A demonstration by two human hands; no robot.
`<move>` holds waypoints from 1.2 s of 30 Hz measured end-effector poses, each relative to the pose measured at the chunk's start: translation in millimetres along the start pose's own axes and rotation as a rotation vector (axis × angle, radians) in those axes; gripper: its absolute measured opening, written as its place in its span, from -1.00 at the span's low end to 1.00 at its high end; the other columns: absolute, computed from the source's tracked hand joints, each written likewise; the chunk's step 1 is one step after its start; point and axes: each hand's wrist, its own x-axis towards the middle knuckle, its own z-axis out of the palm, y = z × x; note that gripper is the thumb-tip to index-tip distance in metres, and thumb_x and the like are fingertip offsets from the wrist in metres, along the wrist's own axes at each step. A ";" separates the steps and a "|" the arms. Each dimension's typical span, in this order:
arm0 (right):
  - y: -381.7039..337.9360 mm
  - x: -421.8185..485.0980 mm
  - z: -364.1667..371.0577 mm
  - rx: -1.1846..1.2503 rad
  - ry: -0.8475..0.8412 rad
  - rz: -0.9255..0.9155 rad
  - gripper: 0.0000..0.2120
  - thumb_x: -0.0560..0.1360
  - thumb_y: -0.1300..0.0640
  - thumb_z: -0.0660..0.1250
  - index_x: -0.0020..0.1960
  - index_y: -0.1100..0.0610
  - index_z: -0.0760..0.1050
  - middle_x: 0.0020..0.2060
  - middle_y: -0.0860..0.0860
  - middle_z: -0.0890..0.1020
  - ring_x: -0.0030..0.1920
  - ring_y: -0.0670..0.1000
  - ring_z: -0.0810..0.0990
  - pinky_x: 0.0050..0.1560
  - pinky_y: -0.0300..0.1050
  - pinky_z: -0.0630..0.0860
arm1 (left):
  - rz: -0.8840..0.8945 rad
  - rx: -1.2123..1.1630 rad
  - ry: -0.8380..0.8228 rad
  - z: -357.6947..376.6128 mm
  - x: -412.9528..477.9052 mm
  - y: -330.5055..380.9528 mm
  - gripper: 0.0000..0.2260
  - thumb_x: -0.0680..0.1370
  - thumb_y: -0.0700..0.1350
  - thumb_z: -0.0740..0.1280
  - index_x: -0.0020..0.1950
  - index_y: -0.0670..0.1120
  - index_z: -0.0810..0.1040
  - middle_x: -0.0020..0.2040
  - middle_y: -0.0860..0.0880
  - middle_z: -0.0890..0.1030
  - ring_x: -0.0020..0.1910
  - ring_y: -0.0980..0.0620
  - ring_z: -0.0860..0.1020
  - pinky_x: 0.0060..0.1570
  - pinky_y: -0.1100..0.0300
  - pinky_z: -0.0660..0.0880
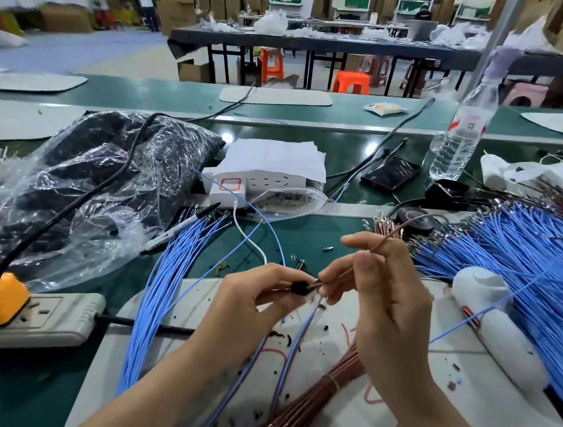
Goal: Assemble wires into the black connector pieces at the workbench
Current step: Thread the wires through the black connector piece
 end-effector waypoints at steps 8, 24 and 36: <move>10.0 -2.6 0.1 -0.185 -0.047 -0.114 -0.81 0.62 -0.02 0.14 0.09 0.03 0.46 -0.32 -0.02 0.64 -0.35 -0.09 0.62 -0.30 -0.12 0.58 | 0.045 0.060 -0.027 0.7 -0.1 -2.3 -0.73 0.46 -0.23 0.43 0.06 0.10 0.61 -0.10 0.16 0.68 -0.11 0.16 0.65 -0.05 0.23 0.57; 13.6 -1.8 -1.3 -0.286 -0.058 -0.166 -0.74 0.58 0.12 0.19 -0.17 0.26 0.53 -0.36 0.01 0.59 -0.36 -0.04 0.59 -0.35 -0.03 0.54 | 0.161 0.198 0.030 -2.2 1.6 -2.8 -0.74 0.44 -0.12 0.43 0.10 0.12 0.63 -0.13 0.16 0.64 -0.24 0.09 0.57 -0.14 0.35 0.45; 23.2 -2.1 1.9 -0.201 -0.148 0.158 -0.81 0.51 0.10 0.29 0.05 -0.01 0.65 -0.06 -0.07 0.56 -0.08 -0.07 0.59 -0.17 -0.16 0.57 | 0.130 0.151 0.077 -0.5 0.3 2.5 -0.76 0.42 -0.07 0.42 0.07 0.15 0.59 -0.18 0.21 0.62 -0.13 0.23 0.51 -0.09 0.44 0.39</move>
